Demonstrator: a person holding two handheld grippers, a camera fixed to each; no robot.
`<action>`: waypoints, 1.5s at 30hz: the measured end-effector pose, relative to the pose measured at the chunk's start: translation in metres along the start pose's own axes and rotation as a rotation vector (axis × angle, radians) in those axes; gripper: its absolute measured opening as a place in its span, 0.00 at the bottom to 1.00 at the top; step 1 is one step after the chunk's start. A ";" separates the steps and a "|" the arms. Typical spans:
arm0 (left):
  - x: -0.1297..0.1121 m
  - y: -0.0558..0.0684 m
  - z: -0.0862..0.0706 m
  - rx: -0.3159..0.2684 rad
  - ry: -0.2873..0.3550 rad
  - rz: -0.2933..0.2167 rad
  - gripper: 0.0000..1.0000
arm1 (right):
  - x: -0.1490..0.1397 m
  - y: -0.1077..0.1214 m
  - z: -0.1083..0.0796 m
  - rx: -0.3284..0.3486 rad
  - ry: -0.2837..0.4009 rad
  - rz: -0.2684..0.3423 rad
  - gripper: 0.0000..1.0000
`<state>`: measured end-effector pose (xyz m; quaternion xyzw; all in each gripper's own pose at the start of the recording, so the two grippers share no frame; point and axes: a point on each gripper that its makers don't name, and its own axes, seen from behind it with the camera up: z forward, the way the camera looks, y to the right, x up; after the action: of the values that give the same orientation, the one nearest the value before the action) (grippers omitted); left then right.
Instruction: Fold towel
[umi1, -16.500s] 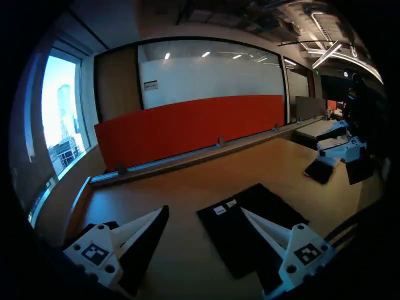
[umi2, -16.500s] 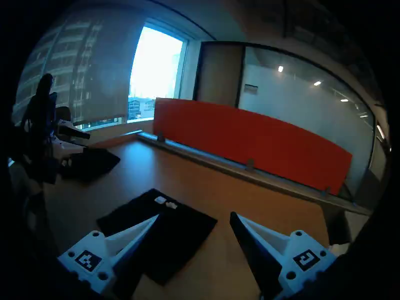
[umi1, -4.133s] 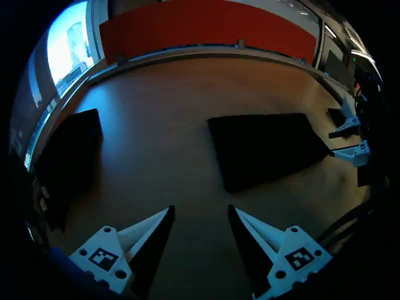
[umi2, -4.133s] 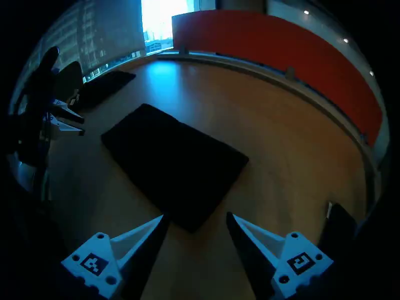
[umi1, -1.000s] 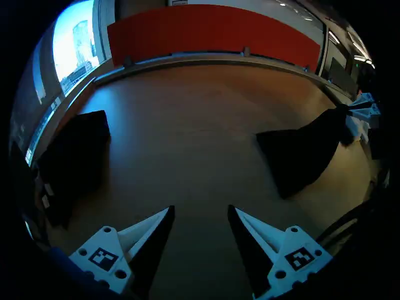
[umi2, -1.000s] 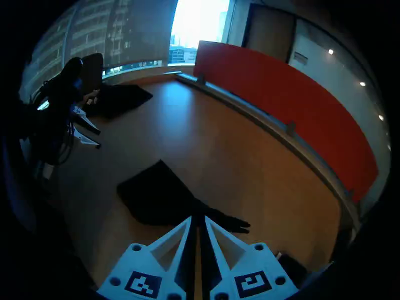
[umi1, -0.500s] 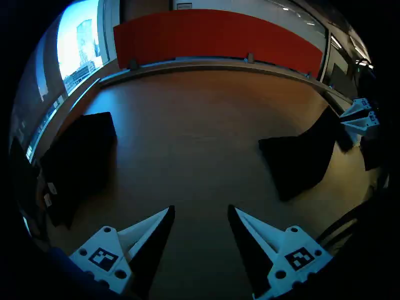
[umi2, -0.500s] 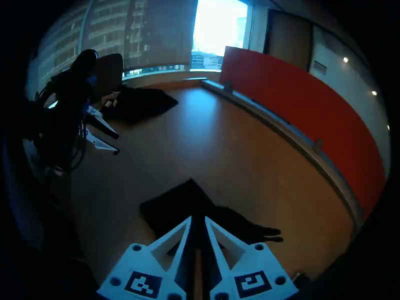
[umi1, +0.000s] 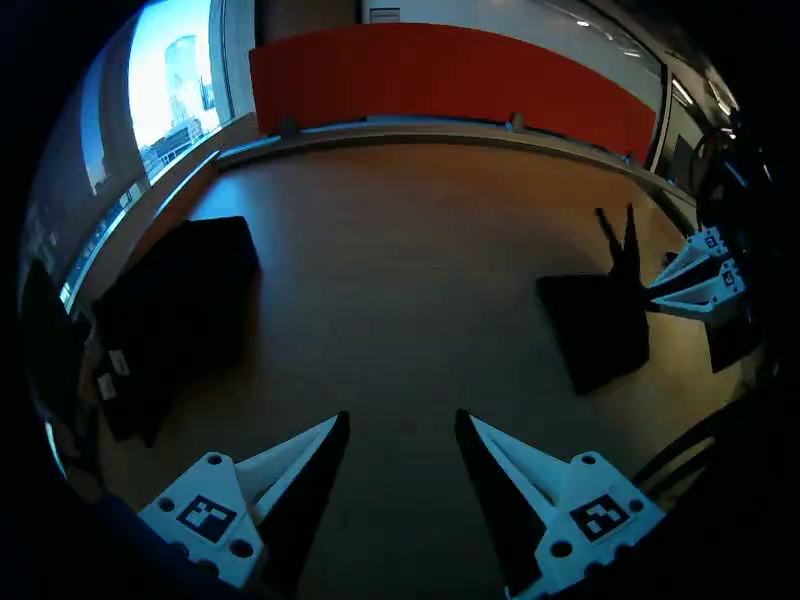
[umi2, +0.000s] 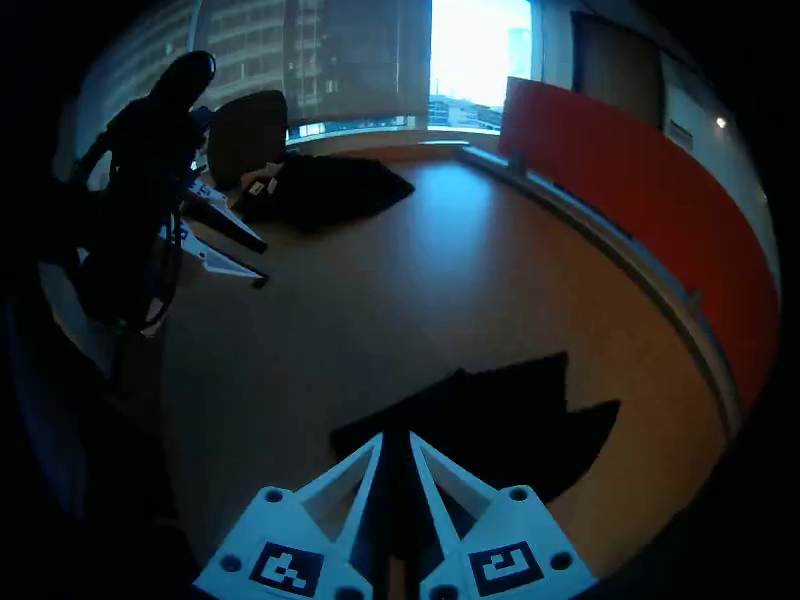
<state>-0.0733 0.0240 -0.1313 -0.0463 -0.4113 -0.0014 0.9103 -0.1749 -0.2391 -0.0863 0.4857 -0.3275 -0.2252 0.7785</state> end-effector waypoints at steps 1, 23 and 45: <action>-0.001 -0.002 -0.001 0.003 -0.001 -0.002 0.77 | -0.002 -0.002 0.004 0.006 -0.004 0.001 0.05; -0.005 -0.005 -0.002 0.003 -0.005 -0.003 0.77 | -0.010 -0.002 0.016 0.009 -0.013 0.040 0.19; -0.007 -0.002 -0.005 0.007 -0.004 -0.009 0.77 | -0.049 0.010 -0.004 -0.048 -0.057 0.090 0.72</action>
<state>-0.0745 0.0209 -0.1392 -0.0413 -0.4135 -0.0039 0.9096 -0.2054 -0.1994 -0.0924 0.4452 -0.3654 -0.2115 0.7897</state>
